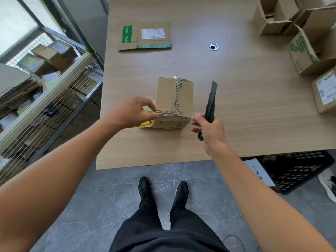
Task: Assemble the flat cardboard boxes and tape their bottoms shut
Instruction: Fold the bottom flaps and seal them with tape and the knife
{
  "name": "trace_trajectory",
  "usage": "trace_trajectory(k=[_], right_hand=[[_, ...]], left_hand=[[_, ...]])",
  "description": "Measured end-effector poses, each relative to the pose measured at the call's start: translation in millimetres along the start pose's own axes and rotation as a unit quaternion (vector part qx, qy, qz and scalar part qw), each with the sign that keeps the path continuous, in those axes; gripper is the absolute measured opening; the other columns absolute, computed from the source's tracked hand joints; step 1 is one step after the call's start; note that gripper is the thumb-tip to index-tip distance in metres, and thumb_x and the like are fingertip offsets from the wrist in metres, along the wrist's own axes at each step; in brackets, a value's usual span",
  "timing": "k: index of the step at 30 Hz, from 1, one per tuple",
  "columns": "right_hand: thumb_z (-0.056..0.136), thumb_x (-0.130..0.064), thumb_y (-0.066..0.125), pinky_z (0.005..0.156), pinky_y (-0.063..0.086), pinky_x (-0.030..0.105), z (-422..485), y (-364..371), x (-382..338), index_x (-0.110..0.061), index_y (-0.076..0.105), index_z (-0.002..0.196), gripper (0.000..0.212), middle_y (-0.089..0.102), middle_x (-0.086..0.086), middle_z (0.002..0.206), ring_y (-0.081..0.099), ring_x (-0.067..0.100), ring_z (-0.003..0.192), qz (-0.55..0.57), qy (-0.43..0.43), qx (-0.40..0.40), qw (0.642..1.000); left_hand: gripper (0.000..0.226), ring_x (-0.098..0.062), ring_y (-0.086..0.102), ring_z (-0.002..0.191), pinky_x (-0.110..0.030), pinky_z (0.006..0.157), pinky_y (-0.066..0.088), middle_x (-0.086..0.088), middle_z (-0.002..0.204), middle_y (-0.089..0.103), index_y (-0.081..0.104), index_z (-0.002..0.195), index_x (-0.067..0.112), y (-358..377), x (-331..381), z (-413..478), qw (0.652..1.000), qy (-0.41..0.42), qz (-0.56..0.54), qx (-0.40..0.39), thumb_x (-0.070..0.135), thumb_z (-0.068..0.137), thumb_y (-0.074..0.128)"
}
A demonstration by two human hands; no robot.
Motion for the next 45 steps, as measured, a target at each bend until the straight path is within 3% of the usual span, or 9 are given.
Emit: trace_trajectory(k=[6,10,18,23,27,32,36,41,45], right_hand=[[0.09,-0.022,0.071,0.068,0.06,0.031,21,10,22,-0.019,0.066,0.083,0.01,0.067,-0.002,0.076,0.068,0.013,0.072,-0.052,-0.013,0.056,0.997],[0.09,-0.024,0.071,0.072,0.061,0.034,33,13,32,-0.016,0.063,0.084,0.013,0.063,-0.002,0.075,0.065,0.007,0.063,-0.048,-0.013,0.07,0.996],[0.084,-0.04,0.075,0.064,0.058,0.038,33,29,54,-0.025,0.063,0.079,0.02,0.063,-0.005,0.072,0.073,0.023,0.074,-0.004,-0.022,0.024,0.999],[0.091,-0.049,0.069,0.065,0.061,0.059,31,30,50,-0.025,0.06,0.099,0.027,0.062,-0.012,0.079,0.07,0.018,0.07,-0.06,-0.069,-0.029,0.995],[0.096,-0.038,0.067,0.071,0.056,0.054,32,22,32,-0.043,0.056,0.109,0.018,0.059,-0.005,0.096,0.063,0.029,0.077,-0.164,-0.209,-0.031,0.964],[0.093,-0.029,0.072,0.086,0.049,0.023,54,22,24,-0.008,0.067,0.116,0.031,0.052,-0.003,0.099,0.052,0.009,0.093,-0.289,-0.358,-0.058,0.886],[0.093,-0.024,0.072,0.087,0.039,0.006,61,26,25,-0.011,0.063,0.116,0.028,0.048,-0.01,0.103,0.046,0.0,0.095,-0.299,-0.424,-0.073,0.852],[0.093,-0.021,0.073,0.083,0.043,0.012,61,25,8,-0.001,0.066,0.115,0.031,0.051,-0.002,0.101,0.054,0.016,0.09,-0.346,-0.432,-0.093,0.828],[0.099,-0.032,0.063,0.074,0.031,0.027,33,27,-18,-0.005,0.054,0.093,0.029,0.047,0.005,0.088,0.044,0.023,0.085,-0.338,-0.388,0.013,0.858]], left_hand=[[0.03,-0.02,0.065,0.101,-0.033,0.076,0.046,0.009,0.084,0.065,0.068,0.099,0.033,18,-19,22,0.999,-0.014,0.048,0.021,0.057,0.081,0.073],[0.036,-0.024,0.066,0.1,-0.038,0.081,0.05,0.0,0.095,0.071,0.064,0.104,0.031,24,-22,29,0.997,-0.006,0.069,0.037,0.059,0.082,0.071],[0.034,0.008,0.055,0.062,-0.035,0.076,0.054,0.006,0.053,0.064,0.058,0.101,0.035,29,-53,33,0.999,0.004,0.036,-0.002,0.064,0.084,0.066],[0.035,-0.01,0.059,0.068,-0.036,0.072,0.053,0.009,0.069,0.064,0.059,0.1,0.036,28,-55,33,0.999,0.014,0.046,0.003,0.064,0.081,0.068],[0.049,-0.023,0.061,0.073,-0.037,0.068,0.053,0.001,0.076,0.067,0.06,0.097,0.035,30,-42,31,0.989,0.02,0.125,0.072,0.078,0.074,0.062],[0.069,-0.022,0.057,0.07,-0.035,0.066,0.05,0.005,0.066,0.056,0.064,0.093,0.033,35,-40,33,0.981,-0.025,0.162,0.104,0.094,0.065,0.047],[0.069,-0.019,0.052,0.064,-0.031,0.059,0.04,0.006,0.063,0.055,0.065,0.089,0.032,40,-39,32,0.976,-0.015,0.169,0.137,0.094,0.066,0.047],[0.066,-0.018,0.052,0.063,-0.029,0.058,0.038,0.007,0.062,0.052,0.067,0.088,0.031,38,-32,26,0.976,-0.025,0.167,0.137,0.091,0.07,0.046],[0.06,-0.022,0.061,0.072,-0.031,0.062,0.039,0.007,0.067,0.057,0.064,0.09,0.035,42,-24,24,0.978,-0.05,0.162,0.119,0.09,0.073,0.047]])
Point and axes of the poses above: each hand's wrist, its own z-axis towards the middle knuckle, its own y-axis out of the palm, x = y × z, the point moved 5 cm from there along z, towards the middle knuckle
